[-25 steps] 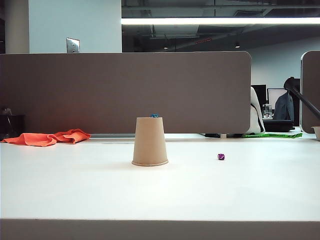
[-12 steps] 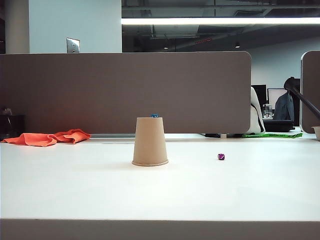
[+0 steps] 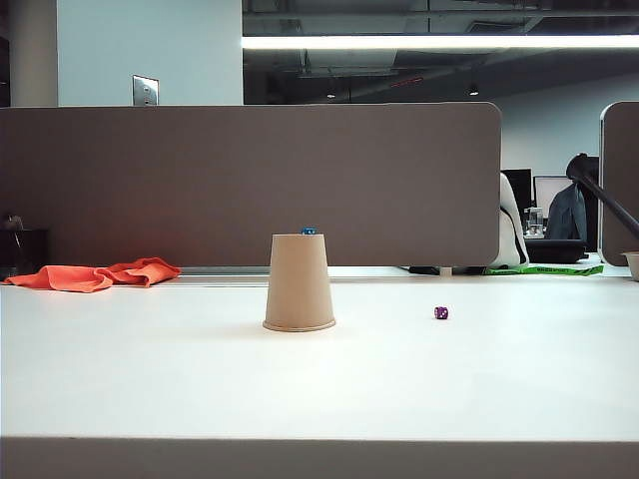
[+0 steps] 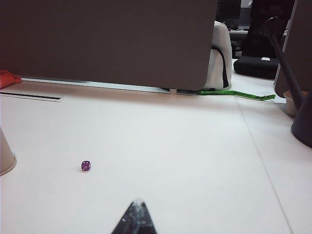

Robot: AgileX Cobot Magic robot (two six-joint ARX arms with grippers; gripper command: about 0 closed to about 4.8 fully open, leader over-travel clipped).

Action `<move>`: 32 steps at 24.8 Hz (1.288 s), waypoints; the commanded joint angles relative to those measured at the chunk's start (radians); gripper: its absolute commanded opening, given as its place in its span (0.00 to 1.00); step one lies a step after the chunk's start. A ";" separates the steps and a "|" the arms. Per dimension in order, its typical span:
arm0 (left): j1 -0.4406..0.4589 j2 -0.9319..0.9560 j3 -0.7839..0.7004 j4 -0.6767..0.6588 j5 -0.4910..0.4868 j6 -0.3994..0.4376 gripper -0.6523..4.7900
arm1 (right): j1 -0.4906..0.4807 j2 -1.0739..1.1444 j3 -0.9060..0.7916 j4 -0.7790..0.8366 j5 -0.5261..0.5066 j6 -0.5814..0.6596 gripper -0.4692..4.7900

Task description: Throw the dice onto the paper cup, compare its value with the values of the other dice on the table, place the die with the higher value on the paper cup, and take no action if both dice have the same value.

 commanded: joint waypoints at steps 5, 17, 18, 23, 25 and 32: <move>0.006 0.000 0.002 0.013 0.006 0.002 0.11 | 0.000 0.000 0.005 0.013 -0.001 -0.003 0.09; 0.129 0.000 0.003 0.021 0.120 -0.094 0.11 | 0.000 0.000 0.005 0.012 -0.001 -0.003 0.09; 0.143 0.000 0.003 0.020 0.153 -0.118 0.11 | 0.000 0.000 0.005 0.012 -0.001 0.002 0.09; 0.147 0.000 0.003 0.019 0.209 -0.137 0.11 | 0.000 0.000 0.005 0.011 -0.001 0.035 0.09; 0.147 0.000 0.003 0.020 0.207 -0.140 0.11 | 0.001 0.000 0.005 0.011 -0.001 0.035 0.09; 0.147 0.000 0.003 0.019 0.200 -0.140 0.11 | 0.001 0.000 0.005 0.008 0.000 0.034 0.09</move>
